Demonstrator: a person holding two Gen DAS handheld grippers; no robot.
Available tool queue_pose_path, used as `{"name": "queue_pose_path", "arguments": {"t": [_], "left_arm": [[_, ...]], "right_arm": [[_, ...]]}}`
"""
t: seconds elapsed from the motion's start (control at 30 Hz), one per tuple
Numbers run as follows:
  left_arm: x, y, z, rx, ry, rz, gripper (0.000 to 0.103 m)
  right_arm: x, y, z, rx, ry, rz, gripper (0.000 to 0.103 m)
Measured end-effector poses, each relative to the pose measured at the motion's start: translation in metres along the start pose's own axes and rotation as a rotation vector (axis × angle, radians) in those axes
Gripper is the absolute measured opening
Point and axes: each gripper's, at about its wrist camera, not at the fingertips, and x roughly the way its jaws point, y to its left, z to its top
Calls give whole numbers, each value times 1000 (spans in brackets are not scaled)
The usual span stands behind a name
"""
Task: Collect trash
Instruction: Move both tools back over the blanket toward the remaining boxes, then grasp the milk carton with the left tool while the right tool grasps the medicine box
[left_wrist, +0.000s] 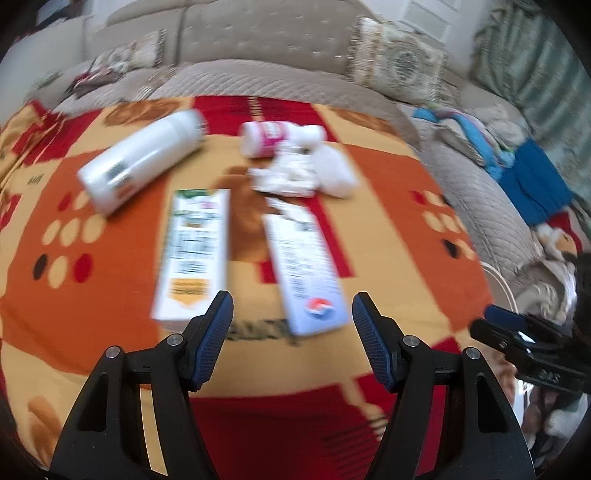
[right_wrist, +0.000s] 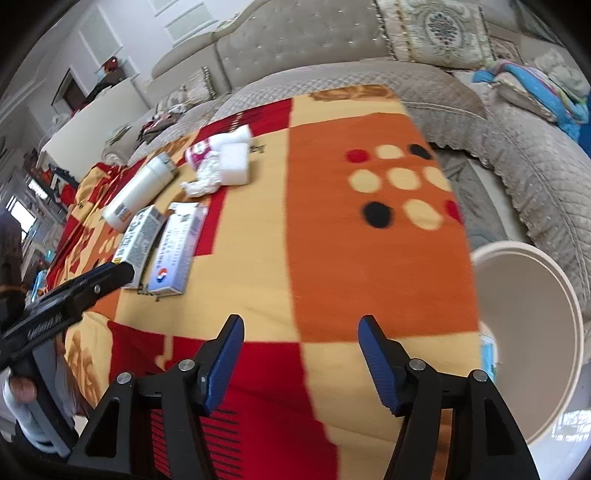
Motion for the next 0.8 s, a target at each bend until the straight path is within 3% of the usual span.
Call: {"name": "queue_pose_path", "arguments": {"t": [0.27, 0.8], "left_arm": [[15, 47, 16, -53, 12, 67, 67], [44, 57, 27, -81, 44, 91, 67]], "right_arm": [[22, 34, 16, -45, 24, 26, 64], [48, 64, 31, -96, 62, 56, 64]]}}
